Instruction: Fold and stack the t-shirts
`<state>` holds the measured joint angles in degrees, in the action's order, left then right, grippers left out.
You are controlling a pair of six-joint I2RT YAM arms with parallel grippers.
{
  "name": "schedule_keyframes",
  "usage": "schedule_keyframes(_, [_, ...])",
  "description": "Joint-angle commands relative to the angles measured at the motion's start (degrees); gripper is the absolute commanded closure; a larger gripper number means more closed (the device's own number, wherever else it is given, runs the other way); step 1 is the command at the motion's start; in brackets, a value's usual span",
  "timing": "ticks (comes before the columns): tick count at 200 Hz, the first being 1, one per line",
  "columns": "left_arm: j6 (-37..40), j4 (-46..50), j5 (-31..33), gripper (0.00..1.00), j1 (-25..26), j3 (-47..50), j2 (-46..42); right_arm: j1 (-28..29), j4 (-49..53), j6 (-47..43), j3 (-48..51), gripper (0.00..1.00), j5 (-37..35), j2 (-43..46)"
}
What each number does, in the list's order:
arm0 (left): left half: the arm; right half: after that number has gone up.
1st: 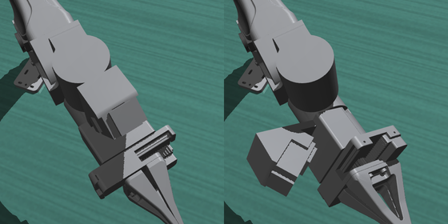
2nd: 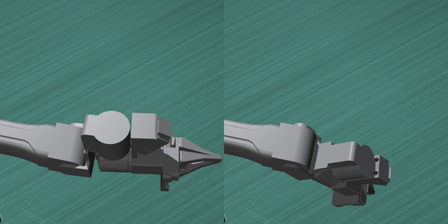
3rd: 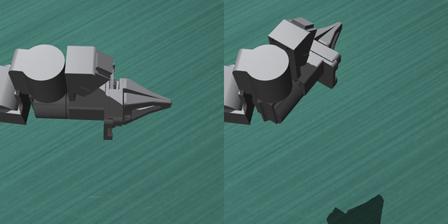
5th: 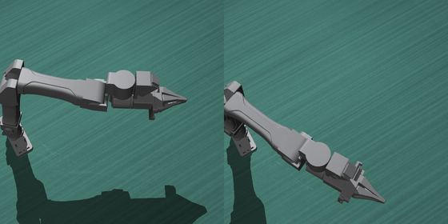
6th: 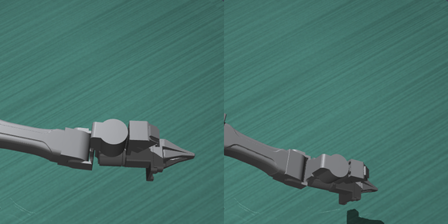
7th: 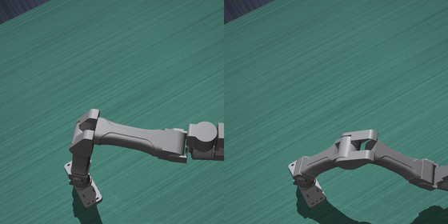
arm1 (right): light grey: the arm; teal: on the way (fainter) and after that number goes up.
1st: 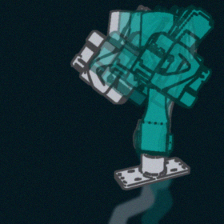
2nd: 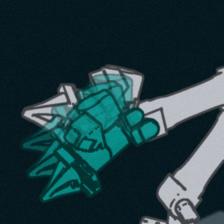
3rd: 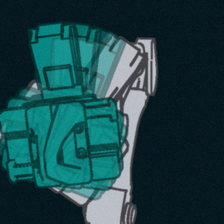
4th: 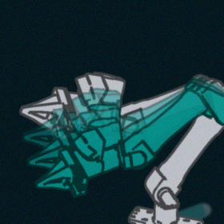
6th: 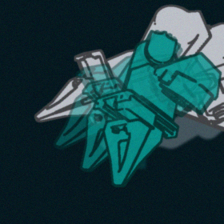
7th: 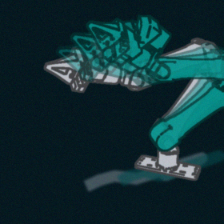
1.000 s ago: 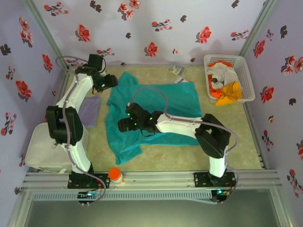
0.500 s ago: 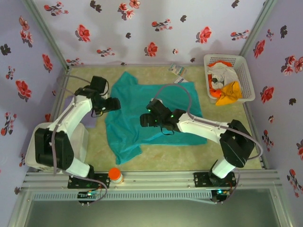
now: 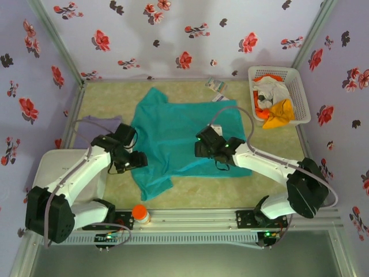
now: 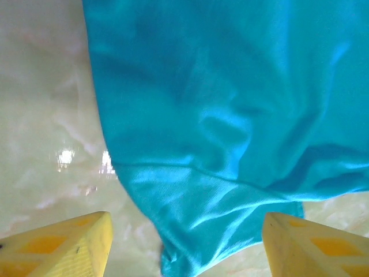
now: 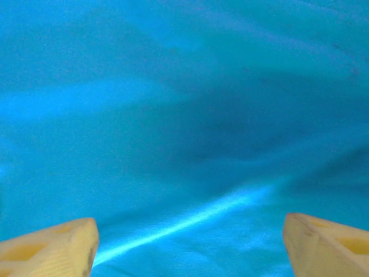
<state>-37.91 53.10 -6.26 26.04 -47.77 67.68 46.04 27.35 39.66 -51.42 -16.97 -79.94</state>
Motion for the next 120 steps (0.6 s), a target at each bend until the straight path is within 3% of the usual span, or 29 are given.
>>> schedule_keyframes(1, [-5.88, 2.31, -0.85, 0.33, 1.80, 3.15, -1.56, -2.12, 0.25, 3.69, 2.36, 0.17, 0.16, 2.58])
schedule_keyframes(36, [-9.27, 1.76, -1.57, 0.35, 5.51, 6.51, -1.68, -2.97, 3.04, 5.74, 4.22, 0.17, -1.79, 6.37])
schedule_keyframes(65, [-11.25, -0.19, -4.72, 0.38, 7.91, 9.28, -1.63, -3.65, 8.20, 9.56, 6.25, 0.18, -8.06, 10.96])
schedule_keyframes(120, [-10.52, -1.81, -6.81, 0.45, 9.98, 11.64, -0.05, -7.85, 9.73, 11.16, 11.35, 0.19, -6.73, 18.00])
